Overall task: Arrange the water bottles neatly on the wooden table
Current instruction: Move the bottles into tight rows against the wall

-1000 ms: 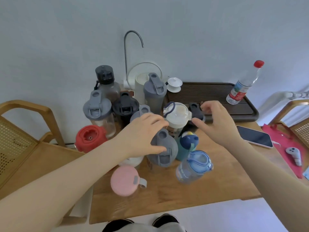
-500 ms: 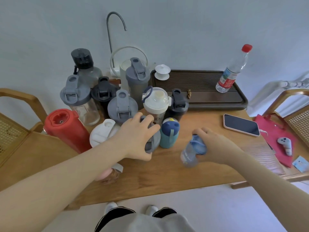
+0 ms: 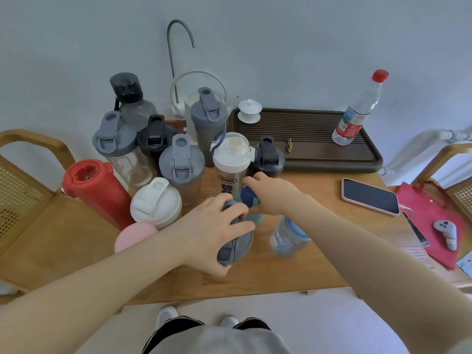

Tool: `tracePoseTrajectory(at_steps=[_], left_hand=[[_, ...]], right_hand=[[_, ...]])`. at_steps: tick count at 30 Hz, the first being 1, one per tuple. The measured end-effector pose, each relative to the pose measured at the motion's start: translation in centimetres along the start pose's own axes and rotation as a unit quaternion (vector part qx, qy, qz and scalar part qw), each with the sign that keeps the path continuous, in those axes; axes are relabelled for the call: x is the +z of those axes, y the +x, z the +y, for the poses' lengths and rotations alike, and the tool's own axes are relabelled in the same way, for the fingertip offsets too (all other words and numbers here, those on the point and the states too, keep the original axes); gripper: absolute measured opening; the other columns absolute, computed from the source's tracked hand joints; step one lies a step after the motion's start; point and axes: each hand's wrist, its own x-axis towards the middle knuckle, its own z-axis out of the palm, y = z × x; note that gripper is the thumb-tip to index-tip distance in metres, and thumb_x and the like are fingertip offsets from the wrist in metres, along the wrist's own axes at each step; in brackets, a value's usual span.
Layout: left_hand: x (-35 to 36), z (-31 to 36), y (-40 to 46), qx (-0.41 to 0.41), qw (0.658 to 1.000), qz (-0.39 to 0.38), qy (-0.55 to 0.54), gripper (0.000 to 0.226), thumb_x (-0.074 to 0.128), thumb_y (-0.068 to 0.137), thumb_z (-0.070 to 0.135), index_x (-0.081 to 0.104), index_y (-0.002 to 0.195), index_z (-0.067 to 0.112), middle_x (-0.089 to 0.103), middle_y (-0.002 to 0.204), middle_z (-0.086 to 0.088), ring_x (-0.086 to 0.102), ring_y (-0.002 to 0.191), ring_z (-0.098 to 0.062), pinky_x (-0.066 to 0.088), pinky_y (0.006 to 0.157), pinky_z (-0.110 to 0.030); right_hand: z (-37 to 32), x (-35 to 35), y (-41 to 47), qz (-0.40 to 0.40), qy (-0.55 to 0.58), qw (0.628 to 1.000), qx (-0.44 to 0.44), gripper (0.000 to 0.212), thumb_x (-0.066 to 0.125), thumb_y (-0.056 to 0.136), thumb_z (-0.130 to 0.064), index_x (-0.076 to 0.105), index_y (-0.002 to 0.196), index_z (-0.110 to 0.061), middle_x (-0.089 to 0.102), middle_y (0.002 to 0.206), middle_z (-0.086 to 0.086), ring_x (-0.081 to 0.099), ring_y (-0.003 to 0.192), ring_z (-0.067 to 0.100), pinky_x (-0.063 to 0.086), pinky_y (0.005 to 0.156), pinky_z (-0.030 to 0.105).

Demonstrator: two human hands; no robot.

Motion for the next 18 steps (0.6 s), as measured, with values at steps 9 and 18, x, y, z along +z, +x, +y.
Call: tracePoseTrajectory(at_steps=[9,18], left_hand=[[0.2,-0.6,-0.4,-0.095,0.995,0.002,0.011,0.079,0.035,0.065,0.079,0.044,0.125,0.029,0.056,0.125,0.0,0.046,0.113,-0.027,0.051,0.082,-0.039],[-3.3,-7.9,-0.4,-0.412,0.906,-0.007,-0.093,0.082,0.056,0.083,0.051,0.008,0.146,0.031,0.003,0.156,-0.014,0.022,0.137,-0.04,0.034,0.105,-0.049]], right_hand=[[-0.1,-0.7,-0.7,-0.096,-0.093,0.991,0.03,0.065,0.072,0.074,-0.035,0.035,0.126,-0.023,0.046,0.117,0.009,0.052,0.084,0.029,0.042,0.064,0.035],[-1.7,-7.9,0.7,0.223,0.095,0.969,-0.041,0.079,0.067,0.072,-0.054,0.035,0.136,-0.02,0.045,0.136,0.009,0.048,0.12,0.03,0.041,0.094,0.04]])
